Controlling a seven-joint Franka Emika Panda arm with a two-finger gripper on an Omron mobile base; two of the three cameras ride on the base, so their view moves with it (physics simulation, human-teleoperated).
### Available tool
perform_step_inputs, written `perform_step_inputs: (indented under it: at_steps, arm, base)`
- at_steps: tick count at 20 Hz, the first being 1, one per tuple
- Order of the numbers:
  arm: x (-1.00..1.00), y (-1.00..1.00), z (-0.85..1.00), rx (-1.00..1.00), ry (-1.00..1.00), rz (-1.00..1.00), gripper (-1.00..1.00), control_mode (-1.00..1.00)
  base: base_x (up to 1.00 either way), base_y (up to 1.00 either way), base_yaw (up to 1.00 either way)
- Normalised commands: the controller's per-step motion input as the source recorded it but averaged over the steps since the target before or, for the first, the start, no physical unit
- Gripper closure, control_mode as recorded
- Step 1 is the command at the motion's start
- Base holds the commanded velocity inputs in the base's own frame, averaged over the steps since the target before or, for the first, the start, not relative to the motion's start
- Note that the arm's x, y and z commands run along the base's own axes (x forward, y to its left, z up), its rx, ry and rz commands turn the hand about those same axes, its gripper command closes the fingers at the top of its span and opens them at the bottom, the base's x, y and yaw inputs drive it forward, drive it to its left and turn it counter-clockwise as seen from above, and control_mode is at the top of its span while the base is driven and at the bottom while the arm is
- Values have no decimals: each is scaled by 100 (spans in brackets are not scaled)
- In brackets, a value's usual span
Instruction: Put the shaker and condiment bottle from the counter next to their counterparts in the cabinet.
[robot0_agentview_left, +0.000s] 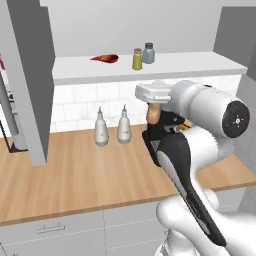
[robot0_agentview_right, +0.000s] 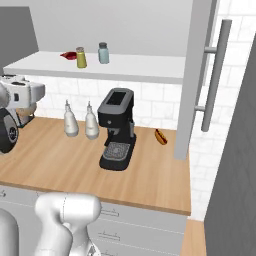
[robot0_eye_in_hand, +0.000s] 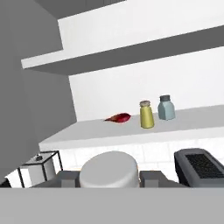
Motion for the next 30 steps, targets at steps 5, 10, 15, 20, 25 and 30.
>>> perform_step_inputs:
  at_steps: [5,10,15,20,25,30]
  arm:
    - [-17,10,100,0,-16,34,100,-100]
    - [-12,6,71,0,-15,24,100,-100]
    - [13,2,-1,0,-3,11,100,-100]
    - [44,0,-4,0,-11,11,100,-100]
    - [14,1,-1,0,1,5,100,-100]
    - [5,0,3,-7,-17,5,100,-100]
  base:
    - [0,0,0]
    - [0,0,0]
    - [0,0,0]
    - [0,0,0]
    - [0,0,0]
    - [0,0,0]
